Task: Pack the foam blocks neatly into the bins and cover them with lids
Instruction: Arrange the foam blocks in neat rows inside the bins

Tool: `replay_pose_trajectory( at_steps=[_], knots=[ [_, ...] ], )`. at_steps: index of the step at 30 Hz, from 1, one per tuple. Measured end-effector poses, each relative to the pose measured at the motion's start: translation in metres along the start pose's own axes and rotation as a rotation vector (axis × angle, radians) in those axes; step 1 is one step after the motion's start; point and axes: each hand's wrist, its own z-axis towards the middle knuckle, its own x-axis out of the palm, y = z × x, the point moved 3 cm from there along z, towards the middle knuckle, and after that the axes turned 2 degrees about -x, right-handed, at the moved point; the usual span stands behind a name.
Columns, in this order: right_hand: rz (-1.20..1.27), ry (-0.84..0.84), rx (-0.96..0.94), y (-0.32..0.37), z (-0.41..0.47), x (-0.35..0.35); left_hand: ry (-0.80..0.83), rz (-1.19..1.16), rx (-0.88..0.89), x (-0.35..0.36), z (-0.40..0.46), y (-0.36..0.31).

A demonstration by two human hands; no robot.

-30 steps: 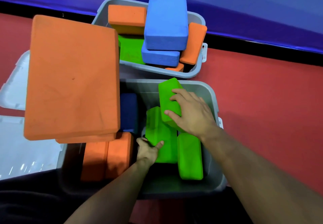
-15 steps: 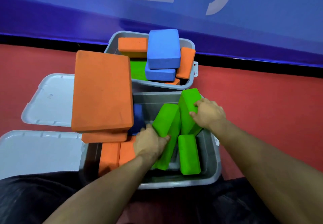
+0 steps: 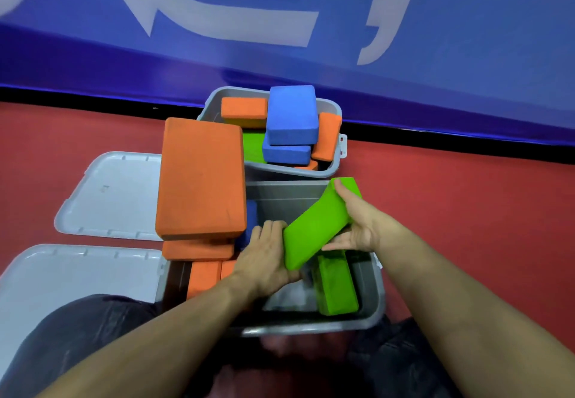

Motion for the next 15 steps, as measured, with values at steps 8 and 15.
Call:
replay_pose_trajectory(
  at_steps=[8,15],
  knots=[
    [-0.425,-0.068,-0.153,-0.011,0.008,0.02,0.336,-0.761,-0.176,0.03,0.002,0.006],
    [-0.65,-0.152,-0.215,-0.029,0.015,0.026,0.274,-1.11,-0.433,0.037,0.011,0.014]
  ],
)
